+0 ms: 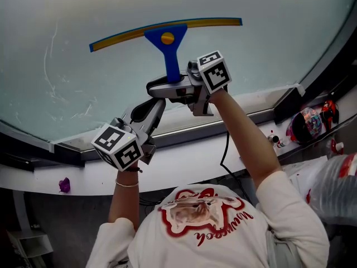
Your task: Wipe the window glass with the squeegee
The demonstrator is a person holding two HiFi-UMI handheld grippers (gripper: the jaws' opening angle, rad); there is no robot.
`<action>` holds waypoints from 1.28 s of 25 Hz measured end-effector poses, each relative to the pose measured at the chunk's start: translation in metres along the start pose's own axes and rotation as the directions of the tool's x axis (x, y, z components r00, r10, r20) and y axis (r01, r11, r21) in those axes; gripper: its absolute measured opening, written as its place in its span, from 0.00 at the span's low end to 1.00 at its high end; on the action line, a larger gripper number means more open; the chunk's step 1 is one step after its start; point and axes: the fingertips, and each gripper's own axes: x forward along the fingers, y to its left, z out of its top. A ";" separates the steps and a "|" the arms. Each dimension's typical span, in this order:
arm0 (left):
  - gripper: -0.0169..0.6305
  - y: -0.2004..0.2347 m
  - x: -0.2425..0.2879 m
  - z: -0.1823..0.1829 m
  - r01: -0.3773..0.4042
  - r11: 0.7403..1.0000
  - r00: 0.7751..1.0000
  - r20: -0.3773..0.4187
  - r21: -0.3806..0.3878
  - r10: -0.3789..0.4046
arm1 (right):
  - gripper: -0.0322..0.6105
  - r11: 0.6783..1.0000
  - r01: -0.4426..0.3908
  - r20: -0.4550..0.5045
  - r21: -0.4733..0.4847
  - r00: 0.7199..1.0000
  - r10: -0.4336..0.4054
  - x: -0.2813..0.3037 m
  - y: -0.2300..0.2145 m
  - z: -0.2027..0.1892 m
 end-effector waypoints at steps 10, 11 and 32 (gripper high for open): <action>0.03 0.002 0.001 -0.015 -0.011 0.999 1.000 -0.020 -0.032 0.010 | 0.20 1.000 0.006 0.007 0.020 1.000 -0.006 -0.003 -0.008 -0.014; 0.03 0.002 0.001 -0.018 -0.012 0.999 1.000 -0.023 -0.035 0.011 | 0.20 1.000 0.007 0.009 0.023 1.000 -0.007 -0.003 -0.009 -0.016; 0.03 0.004 0.001 -0.047 -0.032 0.996 0.998 -0.063 -0.081 0.027 | 0.21 0.997 -0.001 0.009 0.078 1.000 0.001 -0.007 -0.022 -0.045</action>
